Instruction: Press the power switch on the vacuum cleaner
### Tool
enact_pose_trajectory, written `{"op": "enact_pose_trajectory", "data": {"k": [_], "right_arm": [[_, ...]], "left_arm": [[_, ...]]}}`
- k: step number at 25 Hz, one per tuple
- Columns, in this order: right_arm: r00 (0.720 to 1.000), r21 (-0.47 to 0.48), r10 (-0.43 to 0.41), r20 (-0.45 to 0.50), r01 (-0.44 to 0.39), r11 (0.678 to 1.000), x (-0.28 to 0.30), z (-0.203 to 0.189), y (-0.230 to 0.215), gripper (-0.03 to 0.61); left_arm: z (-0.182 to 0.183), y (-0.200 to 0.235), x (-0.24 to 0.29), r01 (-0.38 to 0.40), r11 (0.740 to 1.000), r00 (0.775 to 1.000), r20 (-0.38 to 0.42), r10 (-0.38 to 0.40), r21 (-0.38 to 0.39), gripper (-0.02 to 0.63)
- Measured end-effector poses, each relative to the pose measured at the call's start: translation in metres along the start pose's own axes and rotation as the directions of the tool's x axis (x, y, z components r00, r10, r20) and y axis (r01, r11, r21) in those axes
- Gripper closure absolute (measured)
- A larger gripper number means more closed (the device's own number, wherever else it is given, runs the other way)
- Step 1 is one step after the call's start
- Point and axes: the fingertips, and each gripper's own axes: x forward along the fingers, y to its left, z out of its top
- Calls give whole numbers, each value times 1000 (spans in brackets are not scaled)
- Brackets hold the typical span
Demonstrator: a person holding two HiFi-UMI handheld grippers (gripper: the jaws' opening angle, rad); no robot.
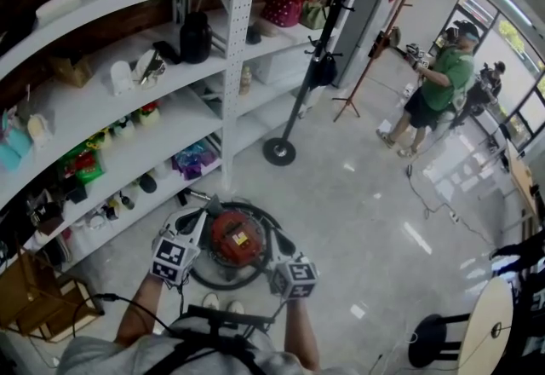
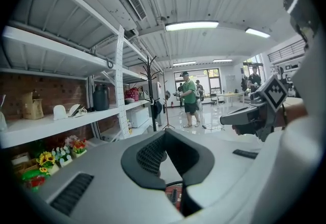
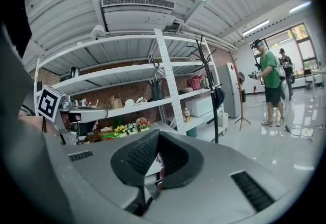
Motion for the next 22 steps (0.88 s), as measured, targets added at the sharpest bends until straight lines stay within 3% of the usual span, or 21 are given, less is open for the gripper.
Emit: {"op": "enact_pose_trajectory", "data": {"k": [22], "right_arm": [[999,-17,7,47,-7,1000,13,24,2,566]], "left_arm": [[23,45,-6,-74,997,995,69,74,-1,607]]}}
